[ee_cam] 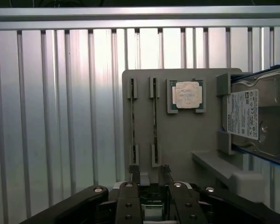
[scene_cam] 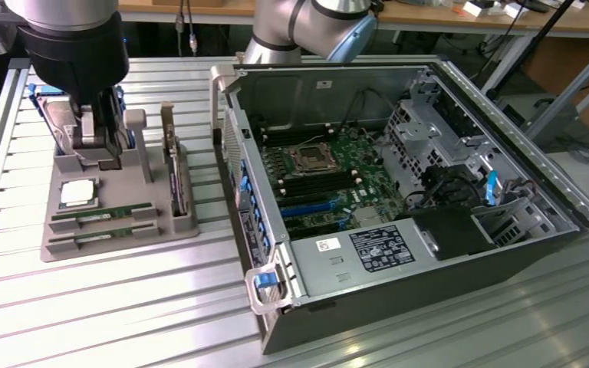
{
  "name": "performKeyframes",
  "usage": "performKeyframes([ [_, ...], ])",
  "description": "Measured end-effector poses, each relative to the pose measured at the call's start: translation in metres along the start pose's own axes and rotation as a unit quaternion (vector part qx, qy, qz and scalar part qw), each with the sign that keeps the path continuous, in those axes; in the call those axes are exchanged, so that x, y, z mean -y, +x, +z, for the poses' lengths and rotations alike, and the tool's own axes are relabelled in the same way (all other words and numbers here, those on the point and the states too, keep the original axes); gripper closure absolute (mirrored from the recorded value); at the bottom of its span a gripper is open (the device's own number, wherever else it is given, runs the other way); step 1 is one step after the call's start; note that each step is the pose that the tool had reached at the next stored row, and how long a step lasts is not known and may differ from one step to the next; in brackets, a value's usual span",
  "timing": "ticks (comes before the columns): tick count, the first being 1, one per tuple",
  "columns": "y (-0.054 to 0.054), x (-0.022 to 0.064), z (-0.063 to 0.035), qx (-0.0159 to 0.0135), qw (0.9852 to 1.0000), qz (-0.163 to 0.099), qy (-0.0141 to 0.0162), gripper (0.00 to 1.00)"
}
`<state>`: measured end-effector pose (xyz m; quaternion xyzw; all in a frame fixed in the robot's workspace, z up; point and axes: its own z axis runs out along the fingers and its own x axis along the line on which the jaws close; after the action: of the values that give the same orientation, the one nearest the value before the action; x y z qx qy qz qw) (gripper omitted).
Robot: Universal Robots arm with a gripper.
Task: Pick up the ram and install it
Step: 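Pick up the ram and move it above insertion slot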
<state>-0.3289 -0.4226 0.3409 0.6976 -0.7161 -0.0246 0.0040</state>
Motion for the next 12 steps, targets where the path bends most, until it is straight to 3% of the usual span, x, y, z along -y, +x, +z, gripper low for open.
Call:
performKeyframes([
  [4,0.0081,0.0002,0.0008,0.0001,1.0,0.0,0.0001,0.7],
  [12,0.0087,0.0003,0.0033,0.0,1.0,-0.001,0.0,0.7],
])
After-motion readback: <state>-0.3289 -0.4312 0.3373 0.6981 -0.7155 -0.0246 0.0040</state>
